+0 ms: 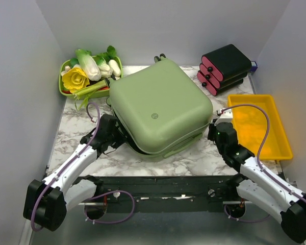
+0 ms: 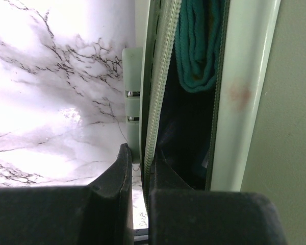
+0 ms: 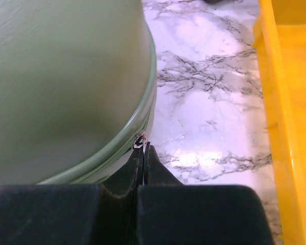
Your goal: Open, take out, and arrange the luggage
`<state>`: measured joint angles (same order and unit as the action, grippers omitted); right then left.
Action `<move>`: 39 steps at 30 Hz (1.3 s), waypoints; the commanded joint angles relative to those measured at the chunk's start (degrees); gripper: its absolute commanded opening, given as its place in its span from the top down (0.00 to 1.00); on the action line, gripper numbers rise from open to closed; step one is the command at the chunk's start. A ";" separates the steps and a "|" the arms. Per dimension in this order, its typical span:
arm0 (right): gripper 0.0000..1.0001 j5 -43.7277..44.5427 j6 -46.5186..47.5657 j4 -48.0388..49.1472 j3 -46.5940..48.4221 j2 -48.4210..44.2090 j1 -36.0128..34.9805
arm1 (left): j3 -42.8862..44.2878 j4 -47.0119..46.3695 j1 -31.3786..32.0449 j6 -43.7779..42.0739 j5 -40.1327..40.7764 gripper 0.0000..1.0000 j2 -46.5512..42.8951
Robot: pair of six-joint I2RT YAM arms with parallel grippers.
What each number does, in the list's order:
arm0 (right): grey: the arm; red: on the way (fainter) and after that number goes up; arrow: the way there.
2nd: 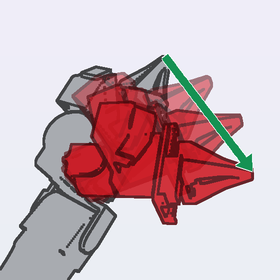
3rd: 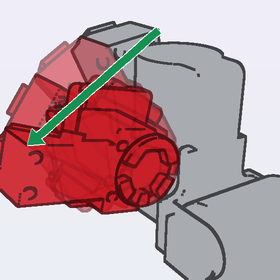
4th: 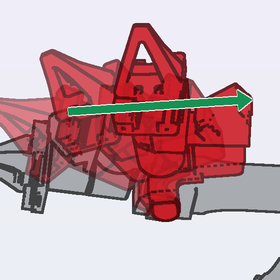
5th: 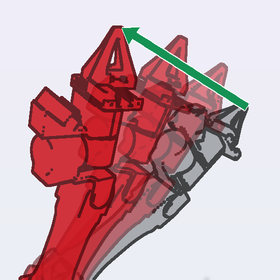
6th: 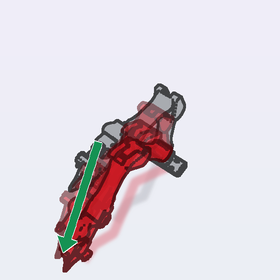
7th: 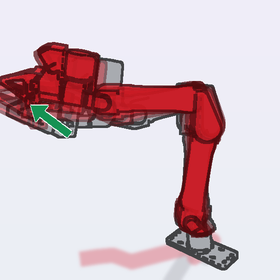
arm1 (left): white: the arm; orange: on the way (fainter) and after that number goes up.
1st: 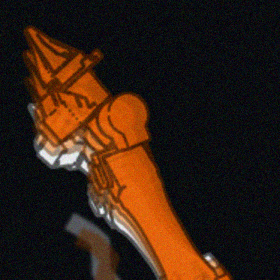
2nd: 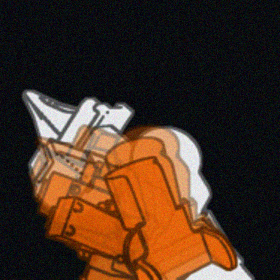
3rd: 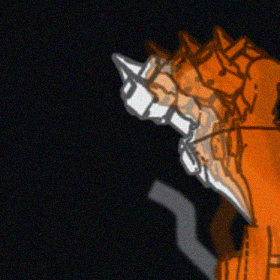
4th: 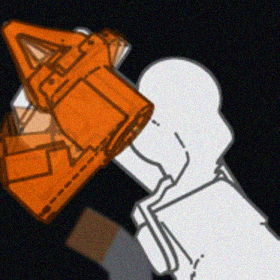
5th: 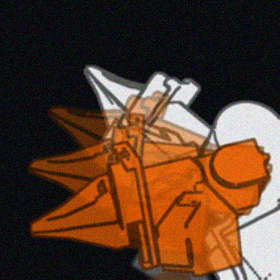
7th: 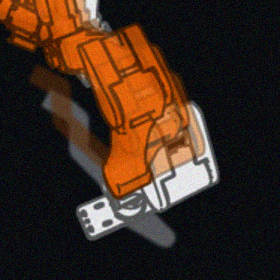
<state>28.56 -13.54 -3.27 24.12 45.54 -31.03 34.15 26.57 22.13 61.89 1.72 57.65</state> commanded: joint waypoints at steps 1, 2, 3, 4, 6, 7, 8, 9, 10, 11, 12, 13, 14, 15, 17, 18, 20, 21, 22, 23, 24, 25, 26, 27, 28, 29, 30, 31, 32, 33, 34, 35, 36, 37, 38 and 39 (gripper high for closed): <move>0.99 -1.83 8.09 18.02 -0.21 2.18 8.52 | -2.07 -0.02 -4.19 -5.02 4.80 1.00 1.94; 0.99 -2.71 10.44 20.21 -1.08 2.97 9.13 | -1.98 -0.20 -4.55 -5.63 3.31 1.00 2.20; 0.99 -3.50 10.29 23.80 -1.18 4.72 10.88 | -1.81 -0.11 -4.64 -5.90 3.03 1.00 2.55; 0.99 -5.16 9.85 25.31 -1.18 5.52 12.38 | -1.72 -0.20 -4.81 -6.25 2.86 1.00 3.08; 0.99 -14.95 9.85 31.61 -1.88 7.45 15.80 | -1.63 -0.29 -4.90 -6.60 2.15 1.00 3.61; 0.99 -18.24 10.20 34.01 -2.06 9.63 18.78 | -1.54 -0.29 -4.90 -7.04 2.06 1.00 4.05; 0.99 -22.10 12.64 35.86 -2.15 10.61 19.85 | -1.63 -0.20 -5.08 -7.22 1.80 1.00 4.23; 0.99 -29.88 15.01 37.96 -1.45 11.58 20.73 | -1.46 0.32 -5.17 -7.65 1.71 1.00 4.31; 0.99 -33.09 17.04 38.94 -1.27 12.63 21.44 | -1.20 0.68 -5.25 -8.27 1.62 1.00 4.49; 0.99 -36.78 22.10 39.39 -0.75 14.12 21.62 | -1.11 0.77 -5.43 -8.71 1.62 1.00 4.49; 0.99 -41.69 23.89 39.74 -0.31 14.83 21.80 | -1.10 1.29 -5.52 -9.15 1.62 1.00 4.49; 0.99 -43.13 25.04 39.74 0.66 15.54 21.97 | -0.93 1.29 -5.52 -9.50 1.62 1.00 4.49; 0.99 -45.06 27.75 39.66 1.10 16.76 22.15 | -0.75 1.47 -5.61 -10.46 1.62 1.00 4.58; 0.99 -48.04 29.08 40.70 1.28 17.38 22.24 | -0.67 1.82 -5.61 -10.82 1.45 1.00 4.58; 0.99 -51.12 31.63 41.59 2.33 18.96 22.67 | -0.31 2.09 -5.69 -12.05 0.92 1.00 5.28; 0.99 -54.28 32.60 41.59 2.94 20.45 22.85 | -0.05 2.52 -5.69 -12.58 0.75 1.00 5.63; 0.99 -57.11 34.80 41.41 5.04 22.48 23.20 | 0.47 2.79 -5.69 -13.46 0.48 1.00 6.60; 0.99 -59.90 34.90 40.98 5.76 24.32 23.46 | 0.65 3.57 -5.69 -14.07 0.48 1.00 6.77; 0.99 -61.85 34.81 40.97 6.55 25.12 24.16 | 1.09 3.75 -5.69 -14.42 0.05 1.00 7.30; 0.99 -63.87 35.16 40.89 7.95 26.00 24.52 | 1.18 4.02 -5.69 -14.60 0.04 1.00 7.30; 0.99 -66.15 35.07 40.97 8.66 26.96 24.78 | 1.09 4.19 -5.69 -14.86 0.13 1.00 7.30; 0.98 -67.48 35.16 40.89 9.62 28.80 24.96 | 0.92 4.11 -5.78 -14.95 0.04 1.00 6.96; 0.98 -68.62 35.77 40.80 10.50 30.03 25.05 | 0.74 4.19 -5.78 -14.95 0.39 1.00 6.86; 0.98 -68.72 35.60 40.71 12.08 30.92 24.96 | 0.57 4.46 -5.78 -14.95 0.39 1.00 6.69; 0.98 -68.81 35.77 40.71 12.70 32.75 25.05 | 0.39 4.55 -5.87 -15.04 0.48 1.00 6.51; 0.98 -68.81 36.30 40.62 13.40 33.73 25.14 | 0.22 4.72 -6.04 -15.13 0.22 1.00 6.43; 0.98 -68.46 36.22 40.62 14.37 34.70 25.22 | 0.04 4.63 -6.05 -15.22 0.13 1.00 6.25; 0.98 -67.41 36.22 40.19 16.90 36.01 25.57 | -0.48 4.46 -6.05 -15.65 -0.13 1.00 6.07; 0.98 -66.79 37.17 39.05 18.75 38.20 25.58 | -0.84 4.20 -6.05 -15.74 -0.31 1.00 5.99; 0.98 -65.83 37.53 36.78 20.34 39.53 25.58 | -1.10 4.02 -6.13 -15.75 -0.66 1.00 5.99; 0.98 -64.43 37.80 36.06 23.14 40.67 25.66 | -1.37 4.02 -6.13 -15.83 -0.84 1.00 6.42; 0.96 -64.59 37.89 35.88 24.12 42.51 25.75 | -1.37 3.93 -6.13 -15.75 -0.92 1.00 6.69; 0.96 -65.11 38.06 35.88 25.00 43.31 25.67 | -1.54 3.58 -6.13 -15.75 -1.01 1.00 6.86; 0.96 -67.21 38.15 35.96 25.88 44.10 25.75 | -1.63 3.49 -6.13 -15.66 -1.53 1.00 7.04; 0.95 -68.18 37.98 35.96 27.37 44.98 25.67 | -1.63 3.32 -6.13 -15.66 -1.63 1.00 7.21; 0.94 -68.98 37.71 36.57 28.17 46.38 25.66 | -1.72 2.88 -6.13 -15.66 -1.63 1.00 7.13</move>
<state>-34.72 22.63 26.00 45.39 89.19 -4.51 36.60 24.95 16.47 51.62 -1.13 62.43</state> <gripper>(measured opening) 0.047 0.127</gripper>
